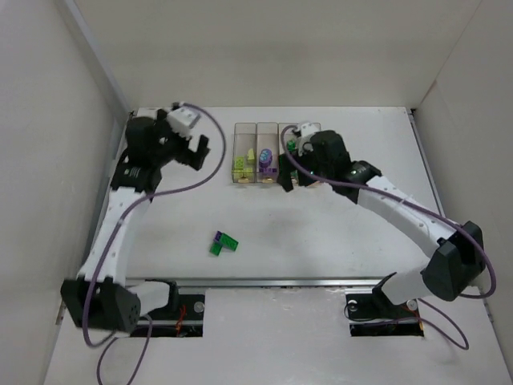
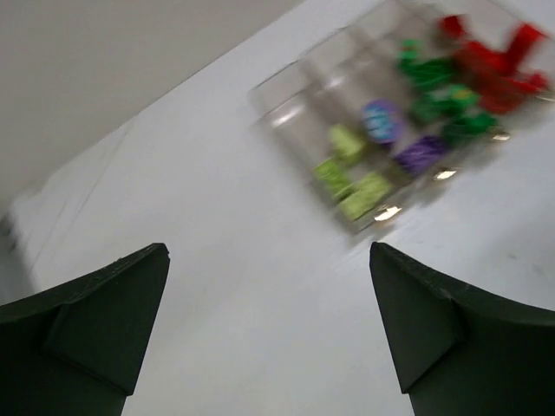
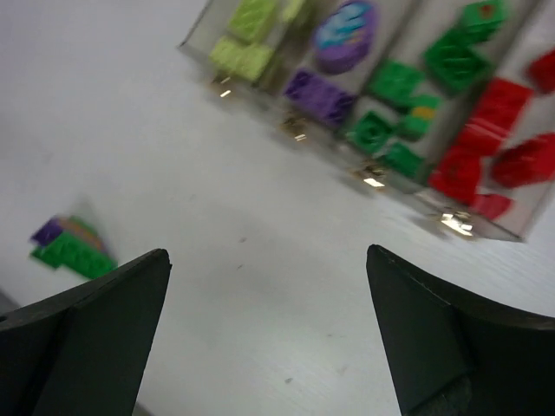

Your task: Sort the legos into containers by color

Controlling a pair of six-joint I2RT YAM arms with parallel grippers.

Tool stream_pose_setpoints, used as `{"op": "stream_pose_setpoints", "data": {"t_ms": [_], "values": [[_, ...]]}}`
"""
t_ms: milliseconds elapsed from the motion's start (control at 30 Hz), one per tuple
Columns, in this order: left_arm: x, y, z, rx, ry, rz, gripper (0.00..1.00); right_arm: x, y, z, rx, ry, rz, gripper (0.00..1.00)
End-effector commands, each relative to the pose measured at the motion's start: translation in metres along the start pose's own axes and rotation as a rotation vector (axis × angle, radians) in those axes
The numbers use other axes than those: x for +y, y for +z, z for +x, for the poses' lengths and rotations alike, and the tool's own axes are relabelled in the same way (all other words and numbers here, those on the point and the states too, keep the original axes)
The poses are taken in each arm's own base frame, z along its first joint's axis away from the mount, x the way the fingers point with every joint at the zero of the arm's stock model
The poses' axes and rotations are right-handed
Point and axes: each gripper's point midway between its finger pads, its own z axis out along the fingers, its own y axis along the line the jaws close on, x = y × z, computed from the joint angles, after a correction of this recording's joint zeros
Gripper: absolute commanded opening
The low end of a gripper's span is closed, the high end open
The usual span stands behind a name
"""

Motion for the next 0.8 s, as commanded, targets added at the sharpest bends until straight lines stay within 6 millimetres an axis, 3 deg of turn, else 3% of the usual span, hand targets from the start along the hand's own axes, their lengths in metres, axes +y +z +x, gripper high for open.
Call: {"op": "stream_pose_setpoints", "data": {"t_ms": [0,33,67,133,167,200,267,467,633,767], "values": [[0.036,-0.052,0.027,-0.037,-0.218,-0.358,1.0,0.066,-0.002,0.019,0.008,-0.173,-0.251,1.0],[0.038,-0.058,0.044,-0.057,-0.224,-0.419,1.0,0.102,-0.006,0.038,0.052,-0.229,-0.367,1.0],[0.035,-0.082,0.029,-0.141,-0.207,-0.472,1.0,0.117,-0.004,0.053,0.092,-0.265,-0.409,1.0],[0.032,-0.093,0.043,-0.173,-0.253,-0.528,1.0,0.15,0.005,0.098,0.205,-0.371,-0.467,1.0],[0.029,-0.097,0.041,-0.197,-0.26,-0.532,1.0,0.159,0.01,0.108,0.229,-0.392,-0.47,1.0],[0.027,-0.106,0.038,-0.225,-0.268,-0.549,1.0,0.163,0.022,0.131,0.288,-0.423,-0.469,0.99],[0.027,-0.108,0.047,-0.211,-0.322,-0.574,1.0,0.178,0.028,0.149,0.32,-0.451,-0.495,0.99],[0.04,-0.126,0.055,-0.206,-0.369,-0.691,1.0,0.193,0.067,0.151,0.275,-0.447,-0.483,0.99],[0.042,-0.136,0.052,-0.257,-0.394,-0.704,1.0,0.233,0.085,0.162,0.263,-0.514,-0.506,1.0],[0.044,-0.144,0.056,-0.281,-0.431,-0.724,1.0,0.248,0.098,0.173,0.271,-0.507,-0.509,1.0]]}}
